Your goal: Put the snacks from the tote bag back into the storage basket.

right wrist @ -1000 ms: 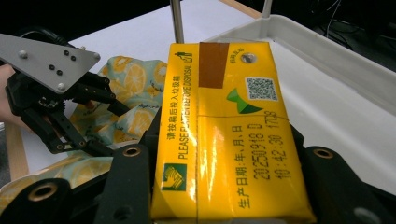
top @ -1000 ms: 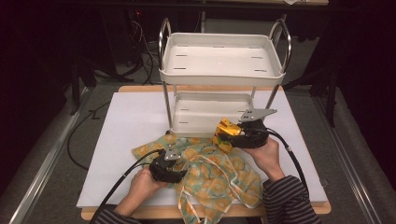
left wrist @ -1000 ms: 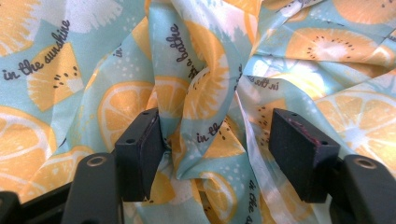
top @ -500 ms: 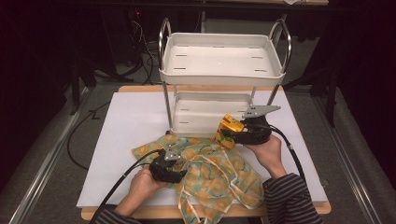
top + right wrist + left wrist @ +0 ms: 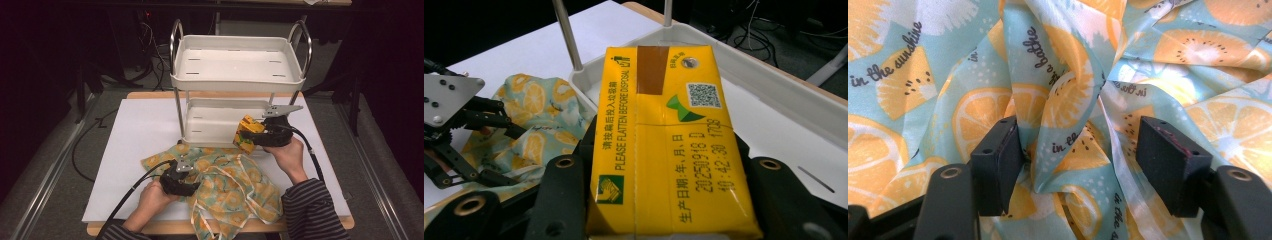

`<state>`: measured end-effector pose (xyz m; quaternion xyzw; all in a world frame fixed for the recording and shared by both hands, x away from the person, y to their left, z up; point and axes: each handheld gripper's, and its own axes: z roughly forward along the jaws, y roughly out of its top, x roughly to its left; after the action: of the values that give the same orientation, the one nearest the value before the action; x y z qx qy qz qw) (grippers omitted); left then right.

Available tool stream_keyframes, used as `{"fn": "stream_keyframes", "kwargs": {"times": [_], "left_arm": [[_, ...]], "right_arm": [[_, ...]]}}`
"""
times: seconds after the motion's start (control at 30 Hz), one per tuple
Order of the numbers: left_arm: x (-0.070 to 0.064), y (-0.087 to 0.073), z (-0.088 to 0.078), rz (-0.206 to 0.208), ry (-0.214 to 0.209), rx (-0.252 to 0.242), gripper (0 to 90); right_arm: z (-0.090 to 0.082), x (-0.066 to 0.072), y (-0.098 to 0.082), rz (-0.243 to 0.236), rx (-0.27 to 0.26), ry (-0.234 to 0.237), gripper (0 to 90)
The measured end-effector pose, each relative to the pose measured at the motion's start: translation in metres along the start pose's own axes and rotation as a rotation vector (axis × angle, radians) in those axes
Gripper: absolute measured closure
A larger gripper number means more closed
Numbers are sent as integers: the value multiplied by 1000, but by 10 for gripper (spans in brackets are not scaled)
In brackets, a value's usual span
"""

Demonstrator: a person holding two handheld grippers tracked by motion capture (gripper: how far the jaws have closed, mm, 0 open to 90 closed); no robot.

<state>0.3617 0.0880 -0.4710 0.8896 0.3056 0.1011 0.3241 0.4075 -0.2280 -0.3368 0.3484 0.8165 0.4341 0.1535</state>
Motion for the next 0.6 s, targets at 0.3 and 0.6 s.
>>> {"fn": "stream_keyframes", "kwargs": {"times": [0.3,0.6], "left_arm": [[0,0,0,1,2,-2,358],[0,0,0,2,2,-1,358]], "right_arm": [[5,-6,8,-5,14,-33,549],[11,-10,14,-7,27,-62,549]]}}
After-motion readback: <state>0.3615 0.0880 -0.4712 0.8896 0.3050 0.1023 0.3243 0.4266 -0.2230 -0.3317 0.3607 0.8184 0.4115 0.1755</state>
